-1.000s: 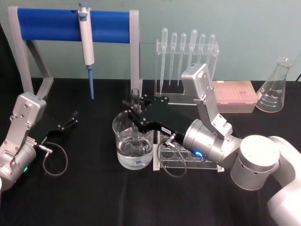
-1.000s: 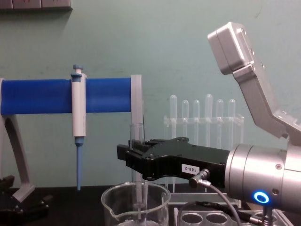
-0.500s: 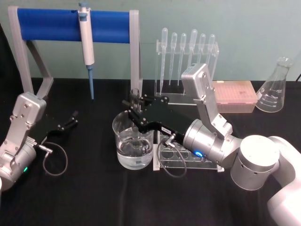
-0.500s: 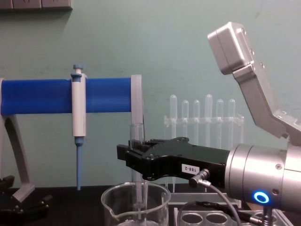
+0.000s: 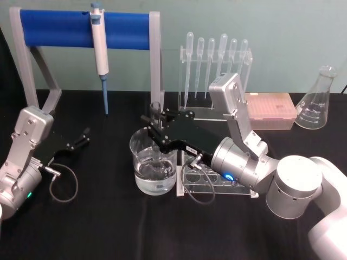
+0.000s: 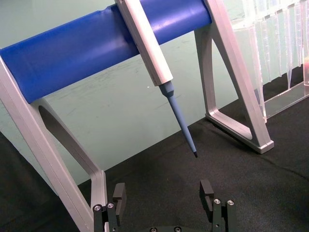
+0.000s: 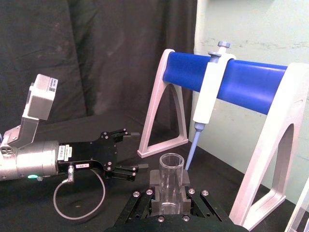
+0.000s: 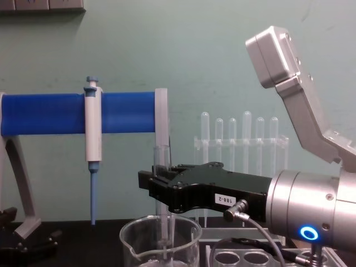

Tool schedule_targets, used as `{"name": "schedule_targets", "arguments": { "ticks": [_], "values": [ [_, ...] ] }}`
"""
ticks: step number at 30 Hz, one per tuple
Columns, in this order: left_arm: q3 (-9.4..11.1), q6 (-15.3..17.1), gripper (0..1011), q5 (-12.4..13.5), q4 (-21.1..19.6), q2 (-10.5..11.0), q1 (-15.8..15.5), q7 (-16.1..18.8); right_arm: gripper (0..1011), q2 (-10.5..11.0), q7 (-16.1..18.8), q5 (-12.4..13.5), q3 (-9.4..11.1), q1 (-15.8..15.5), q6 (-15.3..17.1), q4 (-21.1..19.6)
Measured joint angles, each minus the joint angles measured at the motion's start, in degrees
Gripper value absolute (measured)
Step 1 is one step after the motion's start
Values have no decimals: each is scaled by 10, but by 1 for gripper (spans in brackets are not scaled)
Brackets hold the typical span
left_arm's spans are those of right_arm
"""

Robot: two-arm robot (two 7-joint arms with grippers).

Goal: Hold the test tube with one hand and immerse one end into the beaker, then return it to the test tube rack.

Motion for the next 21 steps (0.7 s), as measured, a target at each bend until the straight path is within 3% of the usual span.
{"name": "schedule_targets", "arguments": {
  "ticks": [21],
  "values": [
    [0, 0, 1000, 0, 0, 0, 0, 0, 226, 0, 0, 0, 0, 0, 0, 0]
  ]
}}
